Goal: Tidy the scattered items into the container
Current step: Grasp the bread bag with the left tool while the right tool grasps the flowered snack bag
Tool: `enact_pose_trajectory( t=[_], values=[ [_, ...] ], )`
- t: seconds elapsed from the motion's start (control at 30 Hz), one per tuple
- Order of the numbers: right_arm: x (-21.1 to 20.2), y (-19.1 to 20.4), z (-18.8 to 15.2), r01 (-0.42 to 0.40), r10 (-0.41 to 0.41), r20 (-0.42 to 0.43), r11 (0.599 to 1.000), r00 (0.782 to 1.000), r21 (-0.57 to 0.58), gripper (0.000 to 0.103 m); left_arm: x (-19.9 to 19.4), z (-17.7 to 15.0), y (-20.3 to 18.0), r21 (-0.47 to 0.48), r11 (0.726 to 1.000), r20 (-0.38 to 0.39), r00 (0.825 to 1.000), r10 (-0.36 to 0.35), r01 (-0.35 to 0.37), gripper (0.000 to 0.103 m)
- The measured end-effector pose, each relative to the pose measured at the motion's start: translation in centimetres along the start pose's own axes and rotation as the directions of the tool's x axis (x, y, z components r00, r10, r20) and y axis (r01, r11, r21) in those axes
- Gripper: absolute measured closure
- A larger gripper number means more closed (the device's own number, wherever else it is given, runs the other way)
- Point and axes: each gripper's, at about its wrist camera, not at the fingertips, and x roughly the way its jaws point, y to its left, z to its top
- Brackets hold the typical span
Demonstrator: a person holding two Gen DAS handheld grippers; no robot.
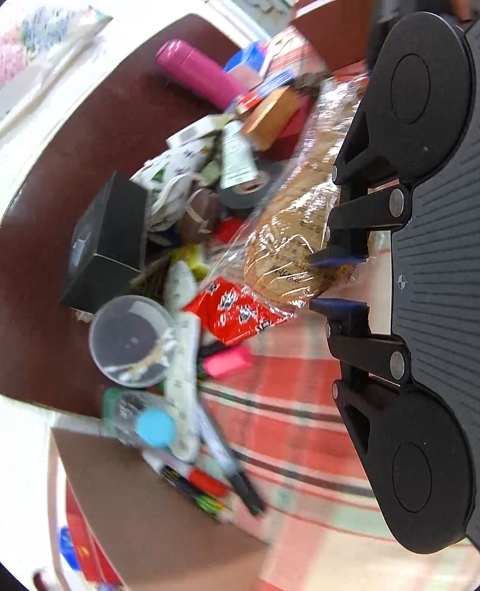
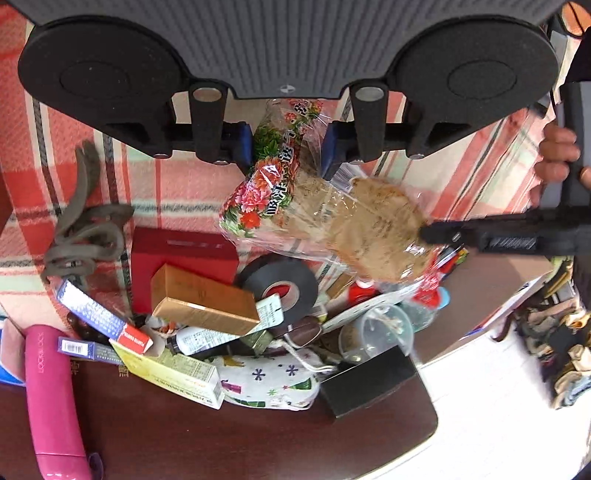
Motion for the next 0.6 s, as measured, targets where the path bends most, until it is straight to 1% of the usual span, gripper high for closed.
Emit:
enact_pose_trajectory(
  t=[0.03,0.07,0.1,0.13,0.2,0.27,0.37,0.43,0.53,0.57,0.6],
  values=[
    [0.0,-0.2,-0.2,0.0,0.0,-0.002,1.0,1.0,0.013,0.051,-0.5,-0.6,0.4,-0.012,1.0,-0.011,1.0,-0.01,0.01,0.058],
    [0.0,-0.4,-0.4,0.0,0.0,-0.004,1.0,1.0,0.026,0.046,-1.0,-1.1,0.9,-0.026,1.0,-0.02,1.0,-0.017,0.017,0.046],
    [0.0,-0.5,-0.5,0.014,-0.014,-0.003,0.999,1.0,0.041,0.045,-1.1,-1.3,1.4,-0.044,0.999,-0.019,1.0,-0.008,0.007,0.034],
    [0.2,-0.6,-0.7,0.025,-0.025,-0.005,0.998,1.0,0.053,0.045,-1.0,-1.3,1.8,-0.061,0.998,-0.013,1.0,0.011,-0.012,0.031],
    [0.3,-0.7,-0.9,0.035,-0.034,-0.004,0.997,0.999,0.07,0.043,-0.5,-1.0,2.5,-0.095,0.995,-0.013,0.999,0.031,-0.032,0.028],
    [0.2,-0.8,-1.1,0.032,-0.032,0.003,0.996,0.999,0.082,0.043,0.3,-0.5,3.0,-0.122,0.992,-0.03,1.0,-0.003,0.0,0.025],
    [0.2,-1.0,-1.1,0.024,-0.025,0.006,0.995,1.0,0.097,0.04,1.2,0.1,2.7,-0.113,0.993,-0.034,0.999,-0.023,0.019,0.023],
    [0.3,-1.2,-1.1,0.02,-0.02,0.006,0.994,1.0,0.108,0.04,1.7,0.3,1.8,-0.079,0.996,-0.046,0.998,-0.036,0.032,0.024],
    [0.7,-1.2,-0.9,0.018,-0.019,0.006,0.995,1.0,0.099,0.036,2.4,-0.2,0.5,0.005,1.0,-0.052,0.998,-0.024,0.025,0.025],
    [0.8,-1.1,-0.8,0.021,-0.022,0.004,0.995,1.0,0.093,0.036,2.6,-0.4,0.0,0.035,0.999,-0.052,0.999,-0.016,0.018,0.026],
    [0.9,-1.1,-0.7,0.024,-0.025,0.001,0.996,1.0,0.086,0.035,2.7,-0.7,-0.5,0.077,0.997,-0.046,0.999,0.01,-0.007,0.029]
  ],
)
